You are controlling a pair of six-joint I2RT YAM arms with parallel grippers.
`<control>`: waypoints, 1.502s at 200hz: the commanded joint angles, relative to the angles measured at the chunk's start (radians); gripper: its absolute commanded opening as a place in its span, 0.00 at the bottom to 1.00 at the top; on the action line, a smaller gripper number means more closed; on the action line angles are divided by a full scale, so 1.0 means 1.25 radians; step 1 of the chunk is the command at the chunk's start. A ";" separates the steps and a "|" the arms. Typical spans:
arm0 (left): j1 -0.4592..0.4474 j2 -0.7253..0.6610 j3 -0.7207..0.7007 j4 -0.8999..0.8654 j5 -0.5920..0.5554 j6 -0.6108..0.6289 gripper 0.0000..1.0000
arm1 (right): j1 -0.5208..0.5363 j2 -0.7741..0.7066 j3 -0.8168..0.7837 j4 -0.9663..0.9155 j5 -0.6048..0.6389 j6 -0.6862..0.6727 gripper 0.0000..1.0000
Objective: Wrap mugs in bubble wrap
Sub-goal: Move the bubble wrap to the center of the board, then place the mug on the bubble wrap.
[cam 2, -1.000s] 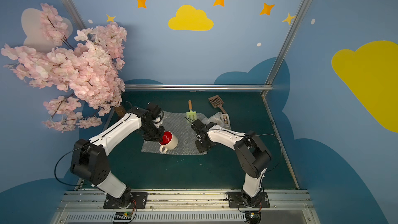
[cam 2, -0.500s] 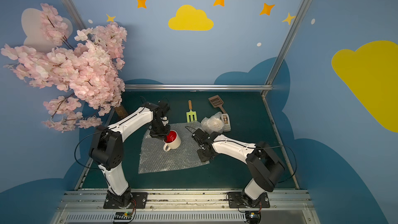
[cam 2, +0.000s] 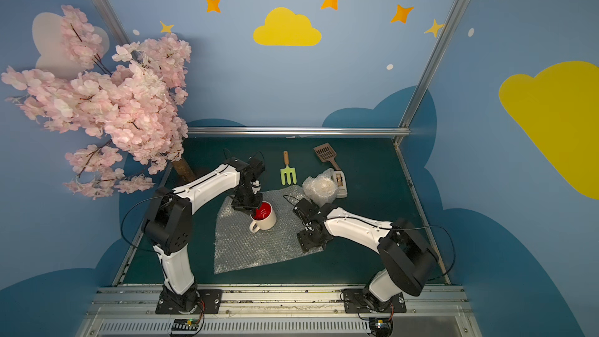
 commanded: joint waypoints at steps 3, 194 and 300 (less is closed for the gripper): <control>-0.010 0.024 0.002 0.006 -0.007 -0.007 0.03 | -0.014 -0.014 -0.022 0.005 -0.038 0.016 0.76; -0.015 0.104 0.163 -0.078 -0.125 0.071 0.03 | -0.122 -0.110 -0.082 0.056 -0.174 0.093 0.75; -0.059 0.006 0.099 -0.116 -0.050 0.014 0.03 | -0.038 -0.111 -0.202 0.152 -0.186 0.189 0.66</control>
